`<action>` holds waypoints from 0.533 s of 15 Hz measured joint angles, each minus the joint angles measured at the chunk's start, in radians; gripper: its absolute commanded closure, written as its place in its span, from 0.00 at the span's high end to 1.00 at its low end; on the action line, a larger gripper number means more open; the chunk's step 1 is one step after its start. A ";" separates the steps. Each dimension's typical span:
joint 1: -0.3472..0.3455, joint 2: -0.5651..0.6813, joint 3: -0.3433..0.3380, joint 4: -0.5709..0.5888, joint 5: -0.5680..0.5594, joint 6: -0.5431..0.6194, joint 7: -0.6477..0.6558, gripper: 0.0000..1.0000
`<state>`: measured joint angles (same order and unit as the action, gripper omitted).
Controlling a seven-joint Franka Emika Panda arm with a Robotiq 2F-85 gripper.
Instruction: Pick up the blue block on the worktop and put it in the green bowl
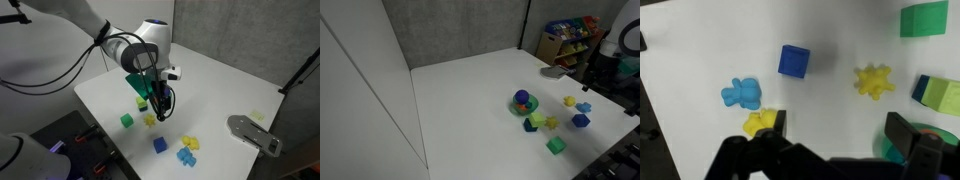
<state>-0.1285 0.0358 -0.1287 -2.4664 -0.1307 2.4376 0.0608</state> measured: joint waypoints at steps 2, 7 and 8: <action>-0.004 0.028 -0.012 -0.005 0.000 0.027 0.004 1.00; -0.036 0.144 -0.053 -0.052 0.005 0.233 0.004 1.00; -0.042 0.170 -0.056 -0.061 0.014 0.281 0.003 1.00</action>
<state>-0.1702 0.2056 -0.1852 -2.5276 -0.1166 2.7183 0.0634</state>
